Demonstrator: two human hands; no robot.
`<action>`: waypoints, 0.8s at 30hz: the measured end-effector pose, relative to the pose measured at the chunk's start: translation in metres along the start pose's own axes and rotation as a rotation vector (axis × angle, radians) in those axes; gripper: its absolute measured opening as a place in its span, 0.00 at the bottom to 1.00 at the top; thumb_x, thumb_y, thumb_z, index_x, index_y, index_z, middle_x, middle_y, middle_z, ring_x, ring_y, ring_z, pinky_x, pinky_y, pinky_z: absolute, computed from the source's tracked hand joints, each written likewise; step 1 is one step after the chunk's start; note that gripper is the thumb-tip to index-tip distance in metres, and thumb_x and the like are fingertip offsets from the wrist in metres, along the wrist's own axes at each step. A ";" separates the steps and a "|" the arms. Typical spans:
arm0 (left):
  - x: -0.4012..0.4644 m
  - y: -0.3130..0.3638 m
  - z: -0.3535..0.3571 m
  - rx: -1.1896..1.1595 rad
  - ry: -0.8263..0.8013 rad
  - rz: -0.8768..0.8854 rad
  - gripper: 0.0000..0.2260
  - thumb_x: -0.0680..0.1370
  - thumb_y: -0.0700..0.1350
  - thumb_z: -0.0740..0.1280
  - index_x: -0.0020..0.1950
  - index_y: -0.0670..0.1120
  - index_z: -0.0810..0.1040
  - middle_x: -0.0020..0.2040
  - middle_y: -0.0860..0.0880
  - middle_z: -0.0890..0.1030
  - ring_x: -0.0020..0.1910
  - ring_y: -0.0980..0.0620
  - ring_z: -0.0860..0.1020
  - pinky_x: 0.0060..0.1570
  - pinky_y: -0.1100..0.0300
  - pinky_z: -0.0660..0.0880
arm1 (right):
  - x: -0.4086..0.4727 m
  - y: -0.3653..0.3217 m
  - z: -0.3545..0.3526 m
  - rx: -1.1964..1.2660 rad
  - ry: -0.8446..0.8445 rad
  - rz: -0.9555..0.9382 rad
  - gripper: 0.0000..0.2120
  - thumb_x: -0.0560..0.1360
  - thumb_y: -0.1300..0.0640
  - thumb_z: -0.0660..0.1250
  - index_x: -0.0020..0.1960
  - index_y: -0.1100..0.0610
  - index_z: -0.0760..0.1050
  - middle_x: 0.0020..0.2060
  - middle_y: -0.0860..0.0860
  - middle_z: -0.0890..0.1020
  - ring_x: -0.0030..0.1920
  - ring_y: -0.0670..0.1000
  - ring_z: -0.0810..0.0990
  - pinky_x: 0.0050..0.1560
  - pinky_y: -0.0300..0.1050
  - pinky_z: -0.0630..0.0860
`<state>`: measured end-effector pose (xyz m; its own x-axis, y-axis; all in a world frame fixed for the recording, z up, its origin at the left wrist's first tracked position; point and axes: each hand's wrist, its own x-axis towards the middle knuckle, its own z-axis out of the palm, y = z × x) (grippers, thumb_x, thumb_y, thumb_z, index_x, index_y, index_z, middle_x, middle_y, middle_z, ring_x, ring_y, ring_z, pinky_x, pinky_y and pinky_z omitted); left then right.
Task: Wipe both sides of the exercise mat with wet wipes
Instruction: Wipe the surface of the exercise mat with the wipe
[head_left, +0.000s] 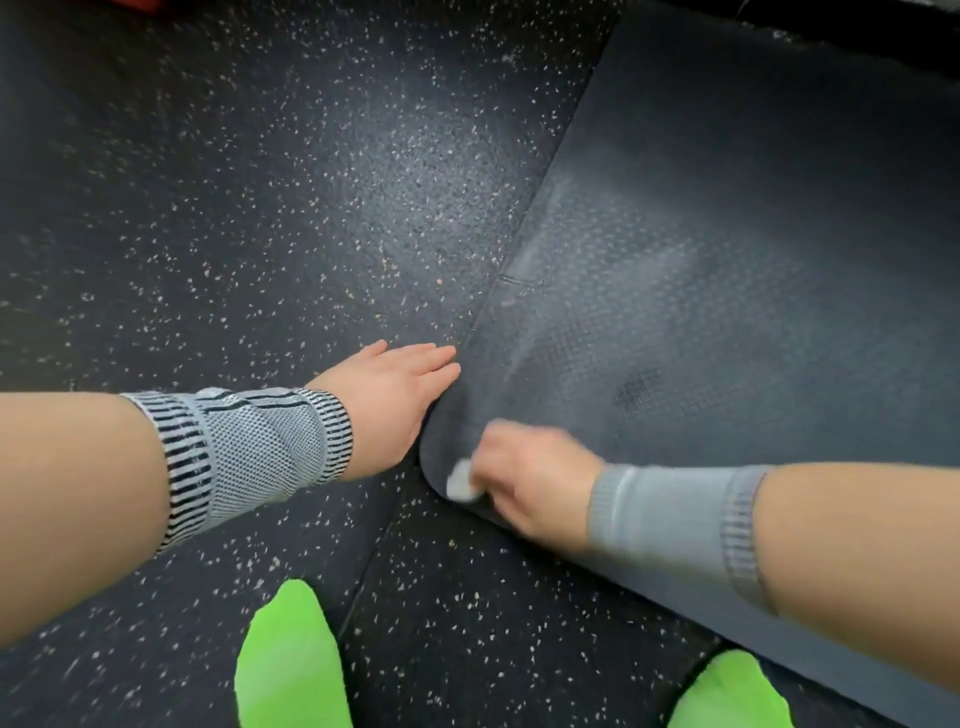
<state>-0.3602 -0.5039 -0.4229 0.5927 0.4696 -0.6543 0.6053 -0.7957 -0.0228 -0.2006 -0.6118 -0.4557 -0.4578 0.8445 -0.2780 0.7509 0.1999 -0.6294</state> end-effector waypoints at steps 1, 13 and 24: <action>-0.002 -0.002 0.001 0.010 -0.004 -0.002 0.26 0.84 0.45 0.52 0.81 0.49 0.46 0.81 0.54 0.44 0.79 0.55 0.46 0.76 0.52 0.47 | 0.013 0.013 -0.012 -0.004 0.200 0.091 0.11 0.72 0.62 0.60 0.48 0.55 0.80 0.46 0.58 0.77 0.45 0.63 0.78 0.49 0.53 0.76; -0.019 -0.012 0.012 -0.006 -0.028 -0.056 0.28 0.83 0.44 0.54 0.81 0.49 0.45 0.81 0.53 0.43 0.79 0.54 0.45 0.76 0.51 0.47 | 0.038 -0.027 0.016 -0.212 -0.231 -0.144 0.11 0.77 0.57 0.62 0.56 0.53 0.78 0.52 0.52 0.76 0.53 0.56 0.77 0.55 0.47 0.74; 0.041 0.018 -0.026 0.076 0.077 0.109 0.28 0.83 0.44 0.54 0.81 0.48 0.46 0.81 0.53 0.43 0.79 0.54 0.45 0.76 0.52 0.47 | 0.020 0.054 -0.044 -0.228 0.132 0.267 0.10 0.76 0.58 0.60 0.55 0.55 0.78 0.53 0.54 0.75 0.52 0.58 0.77 0.51 0.46 0.70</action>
<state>-0.3114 -0.4888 -0.4300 0.6936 0.4047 -0.5959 0.4947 -0.8689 -0.0143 -0.1482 -0.5623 -0.4628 -0.1777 0.9356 -0.3052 0.9292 0.0573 -0.3652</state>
